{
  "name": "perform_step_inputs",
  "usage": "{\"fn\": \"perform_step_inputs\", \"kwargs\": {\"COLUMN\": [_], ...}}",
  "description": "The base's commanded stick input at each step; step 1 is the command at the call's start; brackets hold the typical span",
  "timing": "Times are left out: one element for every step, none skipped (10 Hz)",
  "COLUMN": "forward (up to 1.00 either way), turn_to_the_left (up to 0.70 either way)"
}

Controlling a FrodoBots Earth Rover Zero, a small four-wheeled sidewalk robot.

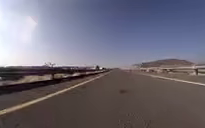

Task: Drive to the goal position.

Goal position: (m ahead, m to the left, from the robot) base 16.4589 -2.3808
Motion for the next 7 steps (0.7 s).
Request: {"fn": "perform_step_inputs", "kwargs": {"forward": [0.85, 0.85, 0.85, 0.85, 0.85, 0.85, 0.85], "turn_to_the_left": [0.0, 0.0, 0.0, 0.0, 0.0, 0.0, 0.0]}}
